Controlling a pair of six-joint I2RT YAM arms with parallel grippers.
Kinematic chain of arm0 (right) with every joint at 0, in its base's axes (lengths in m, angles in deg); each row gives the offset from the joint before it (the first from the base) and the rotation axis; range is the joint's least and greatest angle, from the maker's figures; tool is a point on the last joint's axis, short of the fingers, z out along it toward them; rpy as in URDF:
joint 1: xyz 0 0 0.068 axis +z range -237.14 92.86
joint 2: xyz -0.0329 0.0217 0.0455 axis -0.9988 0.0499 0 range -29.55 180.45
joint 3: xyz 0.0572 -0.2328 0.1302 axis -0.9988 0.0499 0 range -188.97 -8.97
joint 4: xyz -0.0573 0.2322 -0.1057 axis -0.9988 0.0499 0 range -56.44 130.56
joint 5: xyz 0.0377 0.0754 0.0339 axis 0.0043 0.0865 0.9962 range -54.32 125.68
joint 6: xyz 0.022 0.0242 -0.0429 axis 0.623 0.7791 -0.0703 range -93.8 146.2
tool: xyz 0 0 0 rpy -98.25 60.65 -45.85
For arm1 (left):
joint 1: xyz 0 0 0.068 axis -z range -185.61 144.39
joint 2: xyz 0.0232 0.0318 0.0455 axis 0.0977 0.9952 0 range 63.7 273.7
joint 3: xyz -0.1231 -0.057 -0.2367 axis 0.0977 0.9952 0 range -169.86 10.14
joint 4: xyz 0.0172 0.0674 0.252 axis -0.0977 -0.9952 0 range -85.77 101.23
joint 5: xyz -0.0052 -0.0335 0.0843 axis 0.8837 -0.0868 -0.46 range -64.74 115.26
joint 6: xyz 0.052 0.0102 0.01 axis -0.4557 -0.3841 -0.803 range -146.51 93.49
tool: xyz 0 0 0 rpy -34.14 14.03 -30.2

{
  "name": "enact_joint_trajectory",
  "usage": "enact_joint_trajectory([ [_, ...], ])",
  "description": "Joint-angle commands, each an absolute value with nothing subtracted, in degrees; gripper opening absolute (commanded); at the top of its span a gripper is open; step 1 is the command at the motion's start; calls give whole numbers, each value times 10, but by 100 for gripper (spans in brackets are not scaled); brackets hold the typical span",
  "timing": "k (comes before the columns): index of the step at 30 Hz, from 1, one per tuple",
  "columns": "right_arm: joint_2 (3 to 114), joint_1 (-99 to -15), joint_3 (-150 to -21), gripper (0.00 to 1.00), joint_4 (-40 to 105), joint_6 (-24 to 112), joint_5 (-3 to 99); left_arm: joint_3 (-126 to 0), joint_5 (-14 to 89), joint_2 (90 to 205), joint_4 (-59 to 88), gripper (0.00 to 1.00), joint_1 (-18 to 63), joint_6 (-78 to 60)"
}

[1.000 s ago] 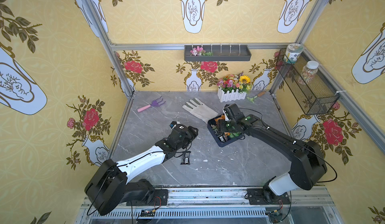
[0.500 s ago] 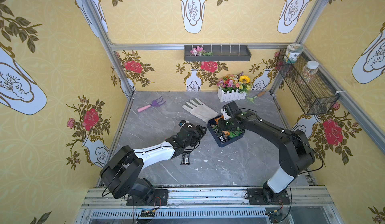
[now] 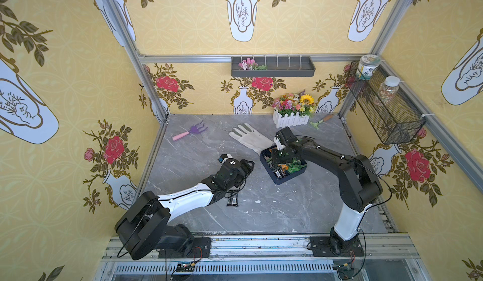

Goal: Take the cookies out of the storage box
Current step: Pick up the cookie from the storage box.

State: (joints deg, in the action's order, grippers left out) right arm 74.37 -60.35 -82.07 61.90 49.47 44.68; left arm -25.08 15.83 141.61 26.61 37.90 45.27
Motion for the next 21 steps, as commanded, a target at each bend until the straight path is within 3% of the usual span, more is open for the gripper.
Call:
enact_joint_trajectory([
  [1,729,-602,-815,3,616,489,434,-248,145,1410,272,75,378,445],
  [15,613,-609,-809,0,645,485,436,-222,154,1365,276,74,337,415],
  [21,557,-580,-763,0,584,568,503,-201,139,1320,248,74,314,419],
])
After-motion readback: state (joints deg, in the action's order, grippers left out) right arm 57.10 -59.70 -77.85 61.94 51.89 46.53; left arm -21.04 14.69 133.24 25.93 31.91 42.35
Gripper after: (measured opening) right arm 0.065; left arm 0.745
